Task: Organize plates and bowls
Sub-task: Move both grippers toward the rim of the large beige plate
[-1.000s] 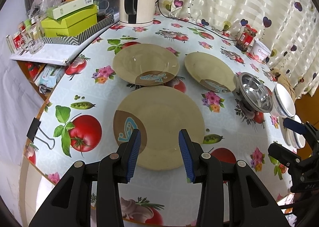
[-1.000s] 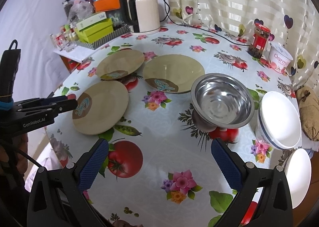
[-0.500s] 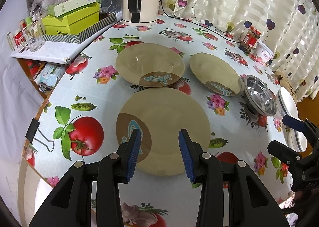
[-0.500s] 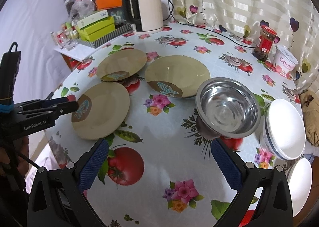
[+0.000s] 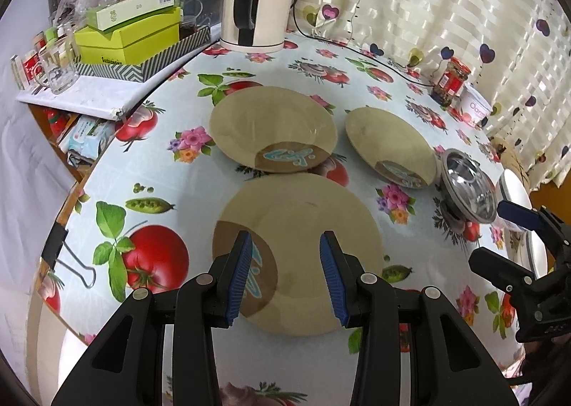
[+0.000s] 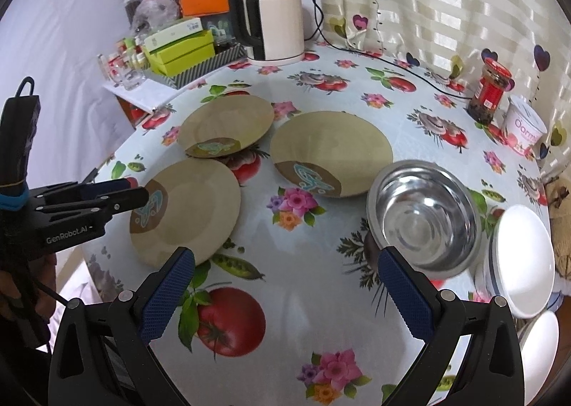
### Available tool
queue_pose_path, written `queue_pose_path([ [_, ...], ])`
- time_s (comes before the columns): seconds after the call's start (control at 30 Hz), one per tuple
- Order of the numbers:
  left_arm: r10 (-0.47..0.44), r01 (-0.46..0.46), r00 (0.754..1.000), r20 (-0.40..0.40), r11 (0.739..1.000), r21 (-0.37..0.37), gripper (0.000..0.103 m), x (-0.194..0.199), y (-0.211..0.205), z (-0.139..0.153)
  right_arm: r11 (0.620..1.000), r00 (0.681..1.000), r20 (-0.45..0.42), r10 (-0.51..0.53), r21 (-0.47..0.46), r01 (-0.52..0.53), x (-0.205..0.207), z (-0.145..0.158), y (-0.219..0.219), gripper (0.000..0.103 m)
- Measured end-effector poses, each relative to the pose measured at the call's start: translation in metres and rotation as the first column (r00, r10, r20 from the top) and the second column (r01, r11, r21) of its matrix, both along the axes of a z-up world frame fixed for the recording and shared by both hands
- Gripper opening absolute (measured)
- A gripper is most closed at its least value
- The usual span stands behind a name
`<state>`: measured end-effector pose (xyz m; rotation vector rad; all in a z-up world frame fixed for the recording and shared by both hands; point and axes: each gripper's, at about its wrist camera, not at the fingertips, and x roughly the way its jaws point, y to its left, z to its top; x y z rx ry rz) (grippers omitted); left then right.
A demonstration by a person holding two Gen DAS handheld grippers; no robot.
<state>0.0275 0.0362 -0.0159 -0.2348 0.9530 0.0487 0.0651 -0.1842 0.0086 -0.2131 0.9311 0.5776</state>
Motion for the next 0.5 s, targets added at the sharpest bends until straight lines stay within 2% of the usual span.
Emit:
queue_pose_path([
  [0.3, 0.027, -0.026, 1.0, 0.013, 0.999, -0.027, 0.041, 0.012, 0.017, 0.002, 0.999, 0.998, 0.035, 0.044, -0.01, -0.044, 0.018, 0.005, 0.025, 0.103],
  [0.5, 0.03, -0.029, 0.999, 0.022, 0.999, -0.031, 0.041, 0.022, 0.028, 0.002, 0.999, 0.999, 0.021, 0.043, -0.001, -0.043, 0.037, 0.006, 0.041, 0.103],
])
